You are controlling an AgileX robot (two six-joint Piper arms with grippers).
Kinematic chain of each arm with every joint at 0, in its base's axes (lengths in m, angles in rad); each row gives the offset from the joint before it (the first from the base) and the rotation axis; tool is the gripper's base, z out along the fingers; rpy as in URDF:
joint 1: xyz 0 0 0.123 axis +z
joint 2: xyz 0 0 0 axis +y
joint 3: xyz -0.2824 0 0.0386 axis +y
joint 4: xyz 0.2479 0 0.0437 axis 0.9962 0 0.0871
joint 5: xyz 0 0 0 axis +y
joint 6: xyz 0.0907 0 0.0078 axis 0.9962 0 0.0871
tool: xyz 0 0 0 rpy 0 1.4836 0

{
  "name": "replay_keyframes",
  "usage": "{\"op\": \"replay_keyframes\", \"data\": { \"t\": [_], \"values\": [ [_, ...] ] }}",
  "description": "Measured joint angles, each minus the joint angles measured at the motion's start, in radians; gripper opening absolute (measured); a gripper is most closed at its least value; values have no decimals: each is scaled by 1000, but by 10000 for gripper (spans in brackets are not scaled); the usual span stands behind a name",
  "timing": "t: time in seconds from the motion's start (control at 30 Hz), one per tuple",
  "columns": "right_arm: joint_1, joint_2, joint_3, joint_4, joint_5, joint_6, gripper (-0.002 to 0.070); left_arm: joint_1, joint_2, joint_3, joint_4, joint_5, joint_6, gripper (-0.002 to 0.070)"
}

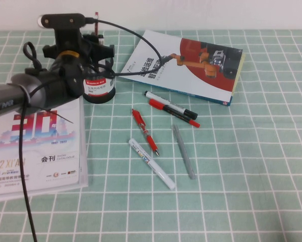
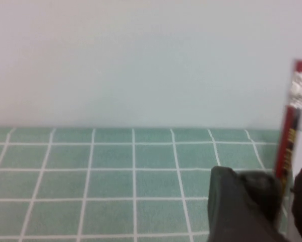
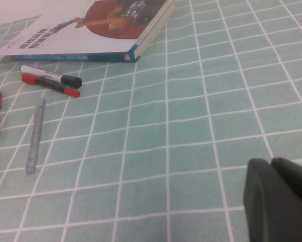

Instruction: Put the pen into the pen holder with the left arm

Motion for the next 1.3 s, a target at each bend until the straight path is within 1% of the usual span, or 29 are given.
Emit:
{"op": "replay_keyframes", "data": {
  "t": [0.27,0.4,0.47,0.57,0.63,0.67,0.77,1.07,1.17,1.3],
  "values": [
    [0,0,0,0,0,0,-20,0,-88,57,-73,0,149,254],
    [0,0,0,0,0,0,-20,-3,-187,120,-80,0,181,252],
    [0,0,0,0,0,0,-20,-8,-261,158,-82,3,187,237],
    [0,0,0,0,0,0,-20,-15,-385,236,-82,29,194,160],
    [0,0,0,0,0,0,-20,-15,-480,290,-82,63,194,76],
    [0,0,0,0,0,0,-20,-15,-528,318,-82,78,194,49],
    [0,0,0,0,0,0,-20,-15,-658,396,-82,115,196,14],
    [0,0,0,0,0,0,-20,-15,-1026,698,-97,244,194,0],
    [0,0,0,0,0,0,-20,-15,-1120,787,-97,322,193,0],
    [0,0,0,0,0,0,-20,-15,-1190,882,-97,363,191,0]
  ]
}}
